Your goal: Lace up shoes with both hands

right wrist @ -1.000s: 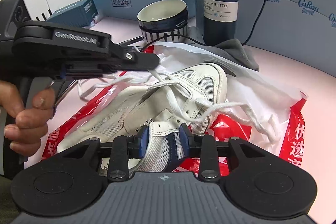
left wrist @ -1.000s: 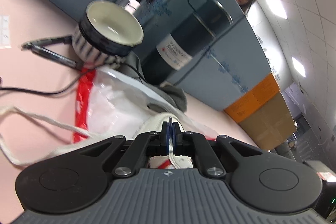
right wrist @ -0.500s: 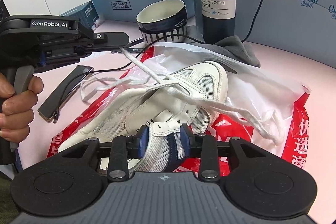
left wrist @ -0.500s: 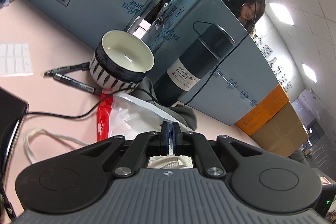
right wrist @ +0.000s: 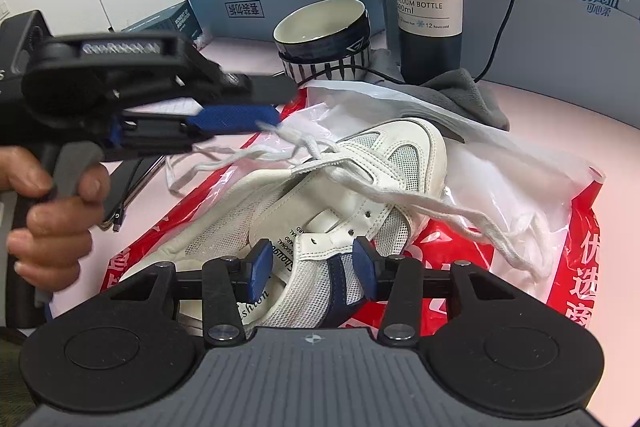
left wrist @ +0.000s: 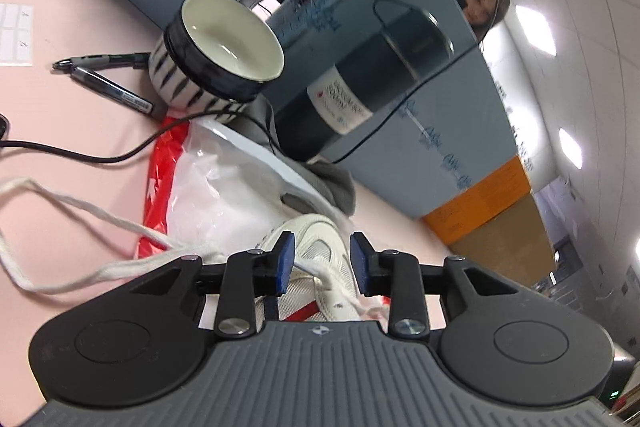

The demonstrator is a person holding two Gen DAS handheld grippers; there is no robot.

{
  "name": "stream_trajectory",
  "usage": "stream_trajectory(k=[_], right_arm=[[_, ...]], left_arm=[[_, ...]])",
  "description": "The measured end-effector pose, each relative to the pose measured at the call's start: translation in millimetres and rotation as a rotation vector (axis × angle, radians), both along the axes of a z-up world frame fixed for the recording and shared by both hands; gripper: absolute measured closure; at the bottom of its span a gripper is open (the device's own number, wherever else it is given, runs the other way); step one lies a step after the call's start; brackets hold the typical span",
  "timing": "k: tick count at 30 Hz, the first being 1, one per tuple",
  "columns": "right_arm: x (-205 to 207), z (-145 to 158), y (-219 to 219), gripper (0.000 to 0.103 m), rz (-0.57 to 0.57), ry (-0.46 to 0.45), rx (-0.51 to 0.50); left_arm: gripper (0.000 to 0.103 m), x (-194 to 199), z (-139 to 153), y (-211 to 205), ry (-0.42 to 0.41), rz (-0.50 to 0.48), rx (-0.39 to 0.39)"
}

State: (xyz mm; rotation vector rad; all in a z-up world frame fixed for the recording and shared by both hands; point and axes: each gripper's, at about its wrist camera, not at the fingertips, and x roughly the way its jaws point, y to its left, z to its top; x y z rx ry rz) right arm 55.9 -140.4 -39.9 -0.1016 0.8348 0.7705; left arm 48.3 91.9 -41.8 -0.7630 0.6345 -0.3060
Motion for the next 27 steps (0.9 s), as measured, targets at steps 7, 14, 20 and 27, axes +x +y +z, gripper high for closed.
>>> stream_trajectory(k=[7,14,20,27], right_arm=[[0.3,-0.1,-1.3,0.06,0.003,0.003,0.008],[0.4,-0.1,-0.4,0.059,0.004,0.003,0.006],[0.0,-0.2,-0.4,0.058,0.004,0.004,0.009],[-0.3,-0.4,-0.1,0.058,0.007,0.002,0.005]], left_arm=[[0.077,-3.4,4.8,7.9,-0.068,0.081,0.032],[0.076,-15.8,12.2,48.5,-0.053,0.094,-0.136],[0.076,-13.6,-13.1,33.2,0.059,-0.065,-0.298],[0.075,7.8,-40.2,12.4,0.188,-0.059,-0.494]])
